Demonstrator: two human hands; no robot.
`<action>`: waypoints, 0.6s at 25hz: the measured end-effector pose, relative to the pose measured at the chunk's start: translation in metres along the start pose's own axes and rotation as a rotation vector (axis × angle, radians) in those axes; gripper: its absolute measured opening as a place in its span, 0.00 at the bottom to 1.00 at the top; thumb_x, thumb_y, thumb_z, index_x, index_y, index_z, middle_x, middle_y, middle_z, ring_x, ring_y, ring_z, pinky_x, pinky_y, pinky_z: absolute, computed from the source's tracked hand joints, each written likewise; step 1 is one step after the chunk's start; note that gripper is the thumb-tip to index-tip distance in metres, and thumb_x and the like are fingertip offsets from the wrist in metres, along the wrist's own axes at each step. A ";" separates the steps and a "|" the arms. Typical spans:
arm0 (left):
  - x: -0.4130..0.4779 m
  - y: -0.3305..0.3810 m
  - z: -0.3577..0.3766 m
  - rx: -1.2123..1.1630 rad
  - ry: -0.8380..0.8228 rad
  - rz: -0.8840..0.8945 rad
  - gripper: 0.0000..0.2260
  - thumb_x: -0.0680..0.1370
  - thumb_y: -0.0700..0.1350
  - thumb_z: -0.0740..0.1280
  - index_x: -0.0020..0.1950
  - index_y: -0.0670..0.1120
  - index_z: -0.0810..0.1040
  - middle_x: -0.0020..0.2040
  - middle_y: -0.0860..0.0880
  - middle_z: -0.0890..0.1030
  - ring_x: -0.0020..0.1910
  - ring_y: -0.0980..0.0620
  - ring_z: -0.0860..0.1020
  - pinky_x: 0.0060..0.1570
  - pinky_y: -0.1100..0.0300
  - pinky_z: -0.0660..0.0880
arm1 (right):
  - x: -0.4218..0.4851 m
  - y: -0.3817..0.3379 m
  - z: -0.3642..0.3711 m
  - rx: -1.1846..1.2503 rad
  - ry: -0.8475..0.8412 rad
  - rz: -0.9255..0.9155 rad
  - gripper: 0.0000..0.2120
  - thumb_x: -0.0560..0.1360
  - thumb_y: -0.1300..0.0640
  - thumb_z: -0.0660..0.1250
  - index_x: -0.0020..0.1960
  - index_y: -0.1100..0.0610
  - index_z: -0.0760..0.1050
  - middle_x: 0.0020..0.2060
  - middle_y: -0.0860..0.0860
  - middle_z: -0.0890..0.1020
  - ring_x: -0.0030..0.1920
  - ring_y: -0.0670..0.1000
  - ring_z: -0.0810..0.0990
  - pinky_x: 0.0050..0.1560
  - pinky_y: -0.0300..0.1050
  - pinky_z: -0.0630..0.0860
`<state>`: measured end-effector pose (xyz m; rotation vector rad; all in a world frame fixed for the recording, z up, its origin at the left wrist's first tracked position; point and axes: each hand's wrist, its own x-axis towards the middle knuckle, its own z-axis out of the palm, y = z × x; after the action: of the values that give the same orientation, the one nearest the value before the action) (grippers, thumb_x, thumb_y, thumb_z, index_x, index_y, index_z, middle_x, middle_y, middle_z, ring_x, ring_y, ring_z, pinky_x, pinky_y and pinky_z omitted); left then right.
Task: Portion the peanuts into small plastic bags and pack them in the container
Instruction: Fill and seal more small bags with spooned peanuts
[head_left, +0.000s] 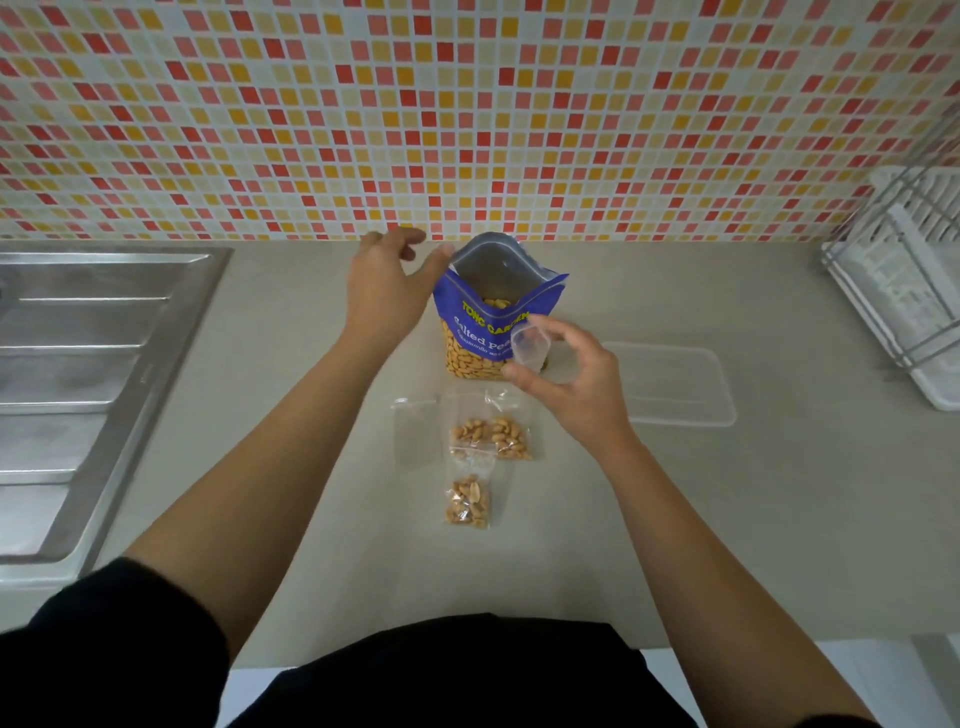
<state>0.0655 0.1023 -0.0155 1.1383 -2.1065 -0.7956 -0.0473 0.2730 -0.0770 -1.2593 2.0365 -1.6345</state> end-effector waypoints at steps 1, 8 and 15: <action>0.011 0.000 0.002 0.041 -0.065 -0.005 0.20 0.76 0.56 0.65 0.61 0.44 0.77 0.54 0.46 0.79 0.51 0.53 0.75 0.47 0.60 0.72 | 0.003 -0.003 -0.001 0.046 0.009 0.030 0.22 0.62 0.46 0.76 0.54 0.44 0.75 0.51 0.41 0.80 0.54 0.36 0.76 0.55 0.30 0.71; 0.030 0.019 0.012 0.224 -0.302 0.196 0.12 0.76 0.48 0.67 0.55 0.43 0.82 0.49 0.45 0.83 0.44 0.53 0.75 0.43 0.62 0.68 | 0.022 0.000 -0.009 0.143 0.071 0.097 0.24 0.65 0.50 0.77 0.59 0.50 0.75 0.53 0.48 0.82 0.57 0.43 0.78 0.52 0.24 0.68; 0.034 0.030 0.018 0.424 -0.353 0.161 0.14 0.76 0.52 0.66 0.55 0.45 0.81 0.46 0.45 0.81 0.45 0.49 0.76 0.43 0.56 0.71 | 0.043 0.001 -0.007 0.122 0.038 0.139 0.25 0.67 0.50 0.75 0.62 0.52 0.74 0.56 0.43 0.79 0.55 0.36 0.75 0.51 0.22 0.68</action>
<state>0.0216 0.0905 0.0031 1.0726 -2.7177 -0.5136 -0.0779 0.2458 -0.0623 -1.0291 1.9644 -1.7012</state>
